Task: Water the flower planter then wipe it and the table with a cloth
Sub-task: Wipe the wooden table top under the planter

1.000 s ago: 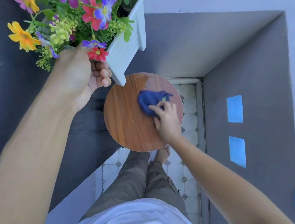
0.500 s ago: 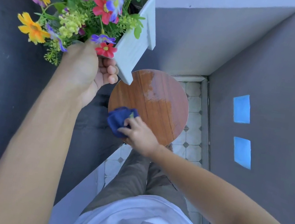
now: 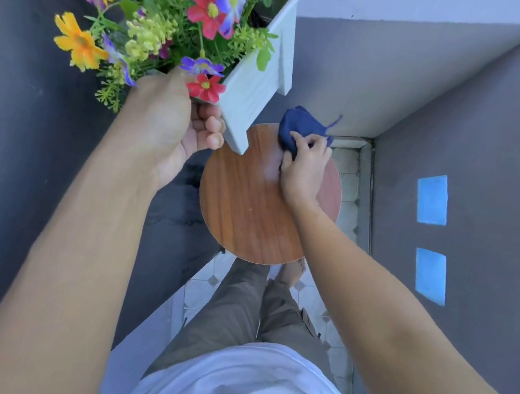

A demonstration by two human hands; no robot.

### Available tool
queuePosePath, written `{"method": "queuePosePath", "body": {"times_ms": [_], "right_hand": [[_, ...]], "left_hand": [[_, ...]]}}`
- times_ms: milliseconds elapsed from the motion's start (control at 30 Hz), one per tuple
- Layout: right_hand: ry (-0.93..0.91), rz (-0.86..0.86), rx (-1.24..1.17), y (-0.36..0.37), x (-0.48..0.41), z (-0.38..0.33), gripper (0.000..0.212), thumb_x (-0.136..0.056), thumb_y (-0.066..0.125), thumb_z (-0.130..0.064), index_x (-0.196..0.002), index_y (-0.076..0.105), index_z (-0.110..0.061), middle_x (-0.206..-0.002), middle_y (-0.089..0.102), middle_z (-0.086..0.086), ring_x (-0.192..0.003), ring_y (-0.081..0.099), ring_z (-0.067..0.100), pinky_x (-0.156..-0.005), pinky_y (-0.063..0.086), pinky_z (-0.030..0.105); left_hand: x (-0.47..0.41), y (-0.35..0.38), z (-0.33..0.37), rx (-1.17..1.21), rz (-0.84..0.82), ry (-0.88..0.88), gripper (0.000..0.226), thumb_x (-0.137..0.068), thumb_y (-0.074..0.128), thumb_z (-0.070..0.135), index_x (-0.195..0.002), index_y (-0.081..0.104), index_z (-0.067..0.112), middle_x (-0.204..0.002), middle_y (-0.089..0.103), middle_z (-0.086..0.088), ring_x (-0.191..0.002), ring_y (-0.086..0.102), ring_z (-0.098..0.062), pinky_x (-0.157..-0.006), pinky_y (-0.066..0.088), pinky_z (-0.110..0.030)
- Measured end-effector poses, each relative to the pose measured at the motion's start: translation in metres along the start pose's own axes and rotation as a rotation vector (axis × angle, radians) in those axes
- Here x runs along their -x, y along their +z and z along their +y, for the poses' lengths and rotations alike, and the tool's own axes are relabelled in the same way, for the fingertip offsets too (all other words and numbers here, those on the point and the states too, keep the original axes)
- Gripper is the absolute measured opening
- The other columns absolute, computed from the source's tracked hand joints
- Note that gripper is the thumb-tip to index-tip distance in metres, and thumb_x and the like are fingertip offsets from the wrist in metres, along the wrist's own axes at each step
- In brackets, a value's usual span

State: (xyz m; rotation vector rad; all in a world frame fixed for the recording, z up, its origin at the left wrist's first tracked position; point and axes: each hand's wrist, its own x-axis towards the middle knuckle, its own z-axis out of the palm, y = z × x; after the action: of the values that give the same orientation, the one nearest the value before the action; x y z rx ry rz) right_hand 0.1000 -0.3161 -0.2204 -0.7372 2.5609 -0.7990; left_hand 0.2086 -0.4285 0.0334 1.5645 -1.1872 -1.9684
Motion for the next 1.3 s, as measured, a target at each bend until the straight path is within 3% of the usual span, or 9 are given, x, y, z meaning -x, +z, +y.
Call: {"method": "queuePosePath", "body": {"times_ms": [67, 133, 333, 533, 633, 833, 967, 1133, 1300], "right_hand": [[0.03, 0.066, 0.007, 0.002, 0.005, -0.002, 0.043, -0.088, 0.063, -0.008, -0.131, 0.069, -0.015, -0.122, 0.054, 0.01, -0.114, 0.045, 0.032, -0.092, 0.05, 0.04], [0.038, 0.053, -0.019, 0.006, 0.008, -0.007, 0.044, -0.086, 0.064, -0.006, -0.129, 0.07, -0.014, -0.121, 0.054, 0.01, -0.114, 0.046, 0.033, -0.093, 0.051, 0.041], [-0.343, -0.295, 0.014, 0.031, 0.066, -0.029, 0.047, -0.077, 0.07, -0.001, -0.123, 0.073, -0.014, -0.119, 0.057, 0.01, -0.106, 0.049, 0.034, -0.091, 0.048, 0.045], [-0.526, -0.51, 0.018, 0.039, 0.122, -0.017, 0.042, -0.085, 0.071, -0.008, -0.126, 0.073, -0.015, -0.122, 0.057, 0.012, -0.103, 0.048, 0.036, -0.089, 0.048, 0.044], [-0.472, -0.435, -0.001, 0.027, 0.102, -0.007, 0.042, -0.086, 0.067, -0.007, -0.127, 0.072, -0.016, -0.122, 0.056, 0.011, -0.104, 0.048, 0.034, -0.09, 0.045, 0.041], [-0.024, -0.047, -0.066, -0.015, 0.044, 0.035, 0.042, -0.085, 0.067, -0.007, -0.126, 0.073, -0.016, -0.118, 0.055, 0.007, -0.109, 0.047, 0.031, -0.097, 0.046, 0.038], [0.076, 0.045, -0.048, -0.023, 0.054, 0.045, 0.042, -0.086, 0.067, -0.009, -0.127, 0.071, -0.017, -0.119, 0.055, 0.006, -0.112, 0.048, 0.03, -0.096, 0.048, 0.038], [0.0, -0.067, -0.082, -0.007, 0.118, 0.036, 0.045, -0.082, 0.071, -0.002, -0.126, 0.073, -0.014, -0.118, 0.056, 0.008, -0.108, 0.047, 0.03, -0.089, 0.048, 0.036], [-0.237, -0.356, -0.012, -0.015, 0.177, 0.061, 0.043, -0.085, 0.069, -0.006, -0.126, 0.073, -0.017, -0.122, 0.054, 0.008, -0.108, 0.045, 0.03, -0.088, 0.048, 0.041]], "left_hand": [[0.003, 0.002, 0.002, -0.018, -0.011, -0.005, 0.067, -0.094, 0.035, 0.001, -0.035, 0.06, 0.016, -0.042, 0.049, -0.002, -0.036, 0.044, -0.014, -0.036, 0.036, -0.019], [0.004, 0.003, 0.004, -0.023, -0.016, 0.002, 0.067, -0.094, 0.037, 0.0, -0.032, 0.059, 0.016, -0.041, 0.048, -0.002, -0.036, 0.044, -0.015, -0.036, 0.035, -0.019], [0.004, 0.003, 0.004, -0.019, 0.0, -0.004, 0.05, -0.093, 0.035, -0.001, -0.049, 0.057, 0.009, -0.041, 0.048, -0.005, -0.036, 0.042, -0.016, -0.036, 0.034, -0.019], [0.005, 0.006, 0.0, -0.01, 0.021, -0.024, 0.043, -0.094, 0.034, 0.0, -0.057, 0.054, 0.008, -0.041, 0.047, -0.003, -0.037, 0.042, -0.015, -0.037, 0.035, -0.02], [0.007, 0.007, -0.005, -0.028, 0.025, -0.037, 0.039, -0.094, 0.034, 0.0, -0.06, 0.052, 0.008, -0.041, 0.048, -0.002, -0.037, 0.043, -0.015, -0.037, 0.036, -0.02], [0.01, 0.016, -0.02, -0.06, 0.015, -0.066, 0.033, -0.092, 0.035, 0.0, -0.065, 0.053, 0.007, -0.044, 0.047, -0.003, -0.036, 0.043, -0.014, -0.037, 0.036, -0.018], [0.014, 0.021, -0.033, -0.07, -0.003, -0.1, 0.035, -0.093, 0.034, 0.002, -0.064, 0.054, 0.005, -0.05, 0.046, -0.006, -0.034, 0.043, -0.013, -0.036, 0.036, -0.017], [0.026, 0.021, -0.06, 0.019, 0.009, -0.131, 0.035, -0.094, 0.03, 0.002, -0.066, 0.05, 0.006, -0.053, 0.044, -0.006, -0.033, 0.043, -0.012, -0.035, 0.035, -0.017], [0.038, 0.015, -0.092, 0.088, 0.01, -0.149, 0.039, -0.1, 0.027, 0.008, -0.066, 0.048, 0.007, -0.059, 0.04, -0.006, -0.035, 0.042, -0.011, -0.035, 0.033, -0.017]]}}
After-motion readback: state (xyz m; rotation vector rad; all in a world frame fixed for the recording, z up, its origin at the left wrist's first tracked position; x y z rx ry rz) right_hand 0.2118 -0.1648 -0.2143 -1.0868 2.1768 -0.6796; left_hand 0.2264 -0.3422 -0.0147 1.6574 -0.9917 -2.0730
